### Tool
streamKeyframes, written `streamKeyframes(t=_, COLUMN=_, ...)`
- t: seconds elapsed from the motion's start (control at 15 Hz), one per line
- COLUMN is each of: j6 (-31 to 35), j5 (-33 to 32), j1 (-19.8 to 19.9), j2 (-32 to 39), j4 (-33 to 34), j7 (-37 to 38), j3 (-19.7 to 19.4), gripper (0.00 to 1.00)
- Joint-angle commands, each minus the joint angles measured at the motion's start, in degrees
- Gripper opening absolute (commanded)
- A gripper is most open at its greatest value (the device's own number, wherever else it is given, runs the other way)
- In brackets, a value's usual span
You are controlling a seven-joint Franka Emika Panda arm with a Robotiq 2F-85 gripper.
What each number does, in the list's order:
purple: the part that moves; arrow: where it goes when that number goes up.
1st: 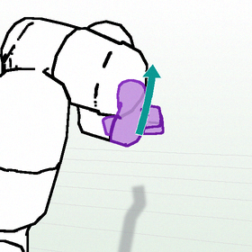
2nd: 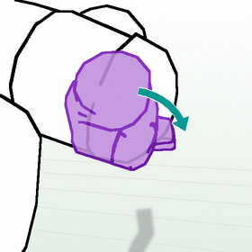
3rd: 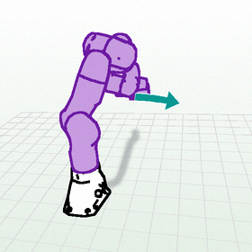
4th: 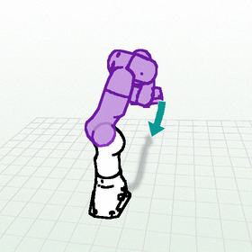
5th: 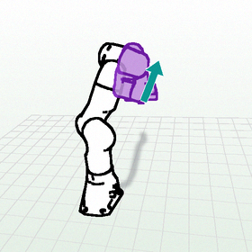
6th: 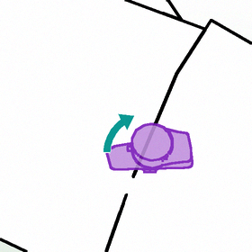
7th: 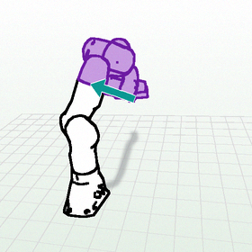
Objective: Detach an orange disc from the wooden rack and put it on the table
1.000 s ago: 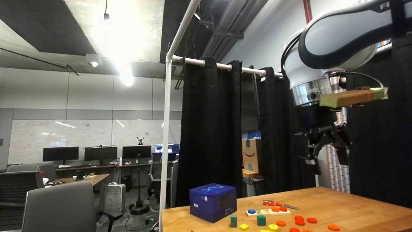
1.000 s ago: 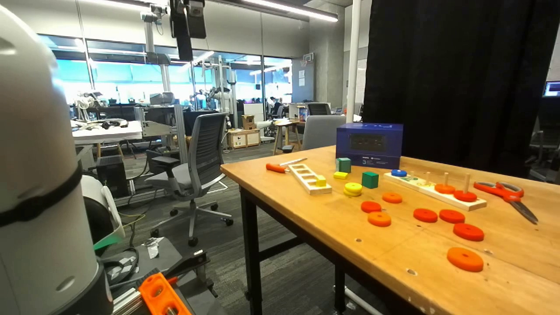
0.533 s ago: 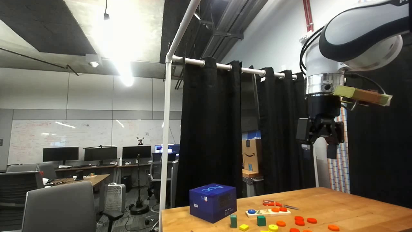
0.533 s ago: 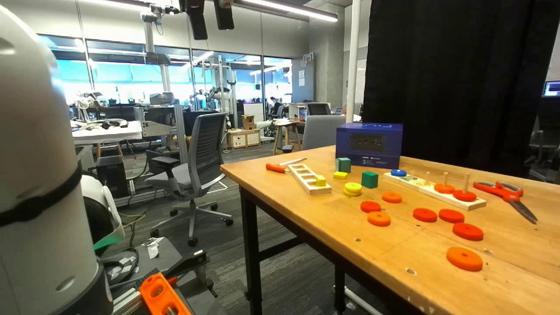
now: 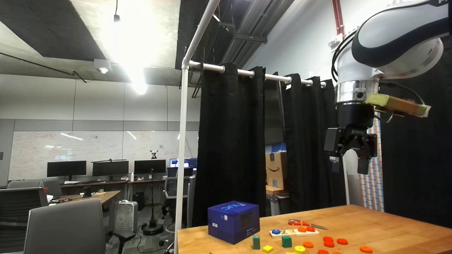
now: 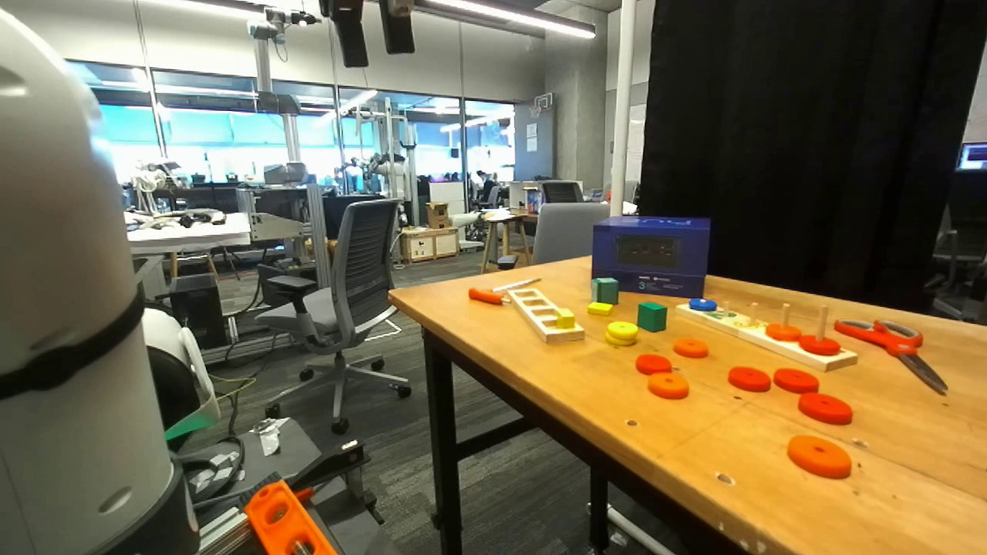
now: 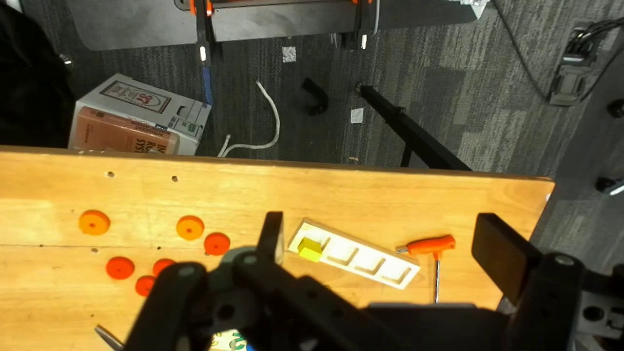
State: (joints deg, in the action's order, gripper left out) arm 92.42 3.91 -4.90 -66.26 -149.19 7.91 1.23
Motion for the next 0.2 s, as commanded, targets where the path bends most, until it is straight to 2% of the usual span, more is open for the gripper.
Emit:
streamKeyframes(t=0.0, j6=-0.19, j5=0.96, j1=1.65, j2=0.07, j4=0.17, j7=-1.21, j3=0.82, gripper=1.00)
streamKeyframes(t=0.13, j6=-0.19, j5=0.96, j1=1.65, j2=0.07, j4=0.17, j7=-1.21, j3=0.82, gripper=1.00)
